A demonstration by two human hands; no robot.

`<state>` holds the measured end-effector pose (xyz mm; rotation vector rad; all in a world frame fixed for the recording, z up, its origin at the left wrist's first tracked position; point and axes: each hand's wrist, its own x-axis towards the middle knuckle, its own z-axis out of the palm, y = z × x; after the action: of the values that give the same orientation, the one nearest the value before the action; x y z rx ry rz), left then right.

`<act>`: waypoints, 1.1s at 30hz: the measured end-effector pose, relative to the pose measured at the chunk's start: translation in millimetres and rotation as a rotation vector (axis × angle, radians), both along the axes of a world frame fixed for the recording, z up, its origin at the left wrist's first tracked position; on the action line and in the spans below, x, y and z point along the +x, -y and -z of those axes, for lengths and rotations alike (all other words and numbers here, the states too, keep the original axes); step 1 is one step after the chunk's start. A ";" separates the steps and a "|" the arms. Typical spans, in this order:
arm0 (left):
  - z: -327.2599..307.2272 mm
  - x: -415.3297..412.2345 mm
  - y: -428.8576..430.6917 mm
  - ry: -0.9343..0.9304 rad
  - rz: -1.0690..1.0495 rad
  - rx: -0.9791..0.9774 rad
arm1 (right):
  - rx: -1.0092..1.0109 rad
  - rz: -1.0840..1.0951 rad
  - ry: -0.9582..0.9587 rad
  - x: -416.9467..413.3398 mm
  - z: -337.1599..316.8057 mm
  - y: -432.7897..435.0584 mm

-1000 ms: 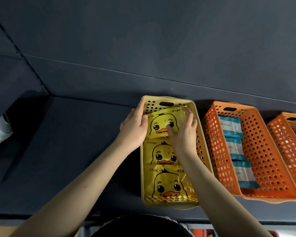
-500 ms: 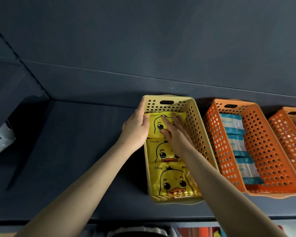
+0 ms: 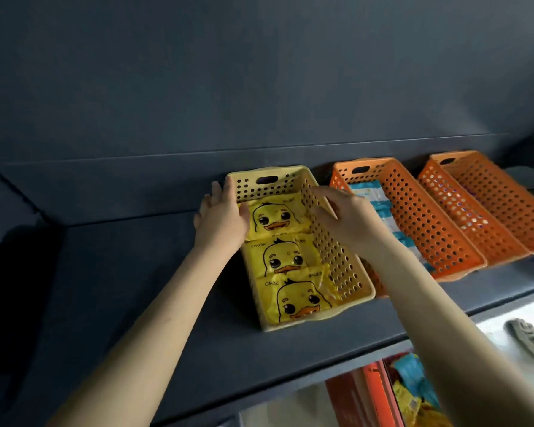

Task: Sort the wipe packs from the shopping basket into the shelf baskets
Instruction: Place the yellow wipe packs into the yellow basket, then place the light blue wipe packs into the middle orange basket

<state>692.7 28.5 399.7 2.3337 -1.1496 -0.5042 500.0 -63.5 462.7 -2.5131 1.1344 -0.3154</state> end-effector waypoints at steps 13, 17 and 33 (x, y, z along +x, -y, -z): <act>-60.3 -243.6 -78.5 0.047 0.516 -0.420 | -0.082 0.415 0.024 -305.6 -4.4 -128.7; -13.4 -343.1 -105.9 -0.146 0.619 -0.395 | 0.080 0.607 -0.026 -416.0 35.9 -189.9; 196.4 -521.1 -112.9 -0.689 0.303 0.369 | 0.688 0.960 0.027 -608.2 233.0 -191.4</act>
<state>171.6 141.4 203.3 1.9759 -1.1165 -1.5952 -108.2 127.9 229.7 -1.2607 1.9544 -0.1430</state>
